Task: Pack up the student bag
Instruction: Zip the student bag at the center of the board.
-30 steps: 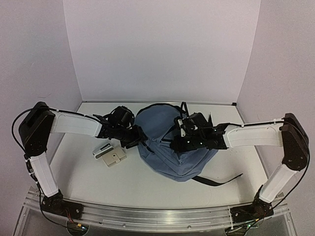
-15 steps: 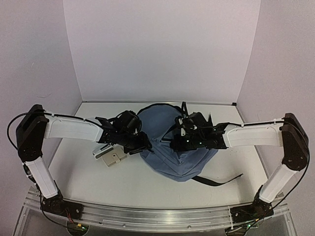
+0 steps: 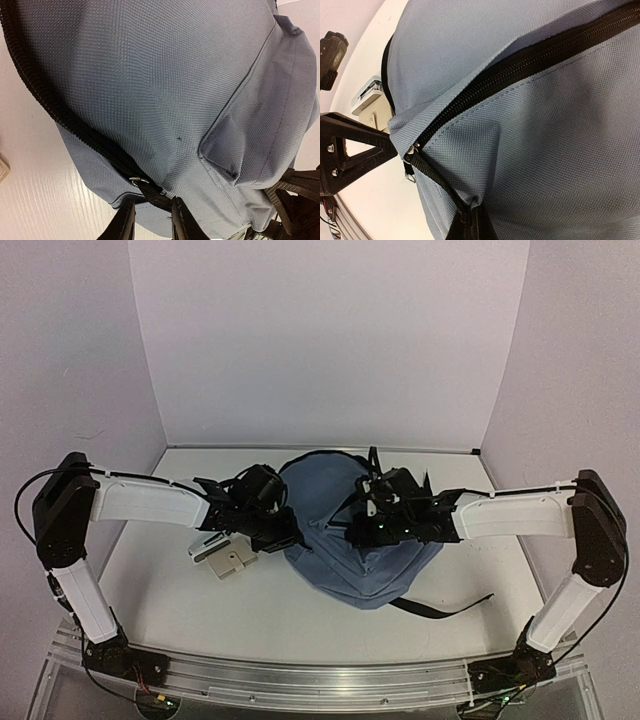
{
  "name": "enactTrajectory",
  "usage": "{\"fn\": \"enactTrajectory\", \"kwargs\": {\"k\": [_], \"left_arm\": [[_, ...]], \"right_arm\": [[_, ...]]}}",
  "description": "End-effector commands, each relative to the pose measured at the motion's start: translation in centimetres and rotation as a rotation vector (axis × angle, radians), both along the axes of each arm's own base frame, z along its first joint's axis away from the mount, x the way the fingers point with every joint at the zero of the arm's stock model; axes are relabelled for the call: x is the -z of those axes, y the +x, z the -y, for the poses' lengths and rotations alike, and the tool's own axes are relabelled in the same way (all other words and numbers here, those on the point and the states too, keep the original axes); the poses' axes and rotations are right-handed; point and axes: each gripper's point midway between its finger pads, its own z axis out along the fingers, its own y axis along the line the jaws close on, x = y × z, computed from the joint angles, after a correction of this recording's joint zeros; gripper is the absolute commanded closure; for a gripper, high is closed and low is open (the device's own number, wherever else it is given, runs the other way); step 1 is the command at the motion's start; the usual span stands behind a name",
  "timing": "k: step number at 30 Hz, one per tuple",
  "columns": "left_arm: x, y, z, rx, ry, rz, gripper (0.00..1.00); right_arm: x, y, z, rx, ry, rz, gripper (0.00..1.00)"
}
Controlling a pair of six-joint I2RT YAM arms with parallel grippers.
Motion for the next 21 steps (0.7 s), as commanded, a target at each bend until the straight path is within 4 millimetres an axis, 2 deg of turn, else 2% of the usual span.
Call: {"fn": "enactTrajectory", "kwargs": {"k": [1,14,21], "left_arm": [[-0.6,0.7,0.5,-0.020,-0.019,0.020,0.75],[0.5,1.2,1.2,-0.027,-0.036,0.013,0.84],[0.6,1.6,1.6,-0.028,-0.041,0.018,0.81]], "right_arm": [[-2.1,0.6,-1.5,-0.010,0.052,0.043,1.00],[-2.3,0.6,-1.5,-0.009,0.057,0.044,1.00],[-2.1,0.5,-1.4,-0.006,0.054,0.041,1.00]]}}
